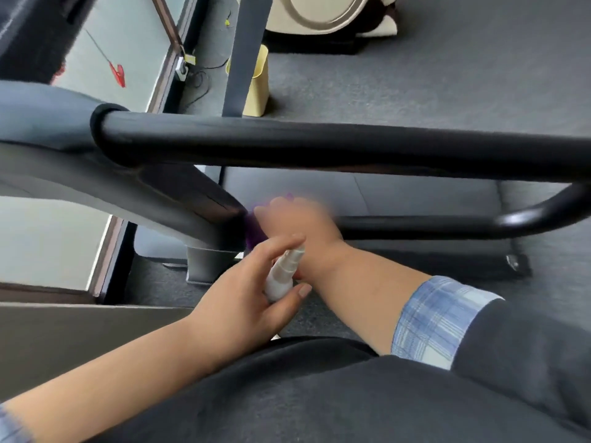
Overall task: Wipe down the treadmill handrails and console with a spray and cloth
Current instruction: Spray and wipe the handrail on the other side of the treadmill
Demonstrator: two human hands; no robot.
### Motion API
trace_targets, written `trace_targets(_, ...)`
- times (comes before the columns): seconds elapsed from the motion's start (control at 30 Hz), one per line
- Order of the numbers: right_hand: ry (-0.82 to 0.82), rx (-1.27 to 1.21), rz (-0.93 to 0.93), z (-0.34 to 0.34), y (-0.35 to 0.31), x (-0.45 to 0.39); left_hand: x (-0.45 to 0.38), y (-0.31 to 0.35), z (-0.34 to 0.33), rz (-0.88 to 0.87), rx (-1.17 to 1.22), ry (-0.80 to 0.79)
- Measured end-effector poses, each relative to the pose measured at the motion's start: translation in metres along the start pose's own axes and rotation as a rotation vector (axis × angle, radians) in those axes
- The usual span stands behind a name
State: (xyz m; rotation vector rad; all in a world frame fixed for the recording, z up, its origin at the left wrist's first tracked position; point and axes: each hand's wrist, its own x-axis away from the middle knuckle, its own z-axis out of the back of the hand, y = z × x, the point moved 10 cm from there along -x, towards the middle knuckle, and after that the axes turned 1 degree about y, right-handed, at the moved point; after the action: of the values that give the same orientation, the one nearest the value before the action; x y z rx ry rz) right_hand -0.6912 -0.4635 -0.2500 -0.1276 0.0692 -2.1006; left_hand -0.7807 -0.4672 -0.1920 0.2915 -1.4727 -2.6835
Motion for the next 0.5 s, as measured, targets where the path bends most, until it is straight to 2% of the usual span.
trace_targets(0.2,0.071,-0.035,-0.158,0.023,0.072,0.063,-0.036,0.041,-0.048,-0.208,0.074,-0.167)
trace_targets(0.3,0.115,0.055,-0.254,0.030,0.114,0.107,-0.039,0.055,-0.073,-0.235,0.106,-0.255)
trace_targets(0.5,0.075,0.107,-0.497,0.042,0.189,0.179,-0.042,0.083,-0.095,-0.359,0.134,-0.328)
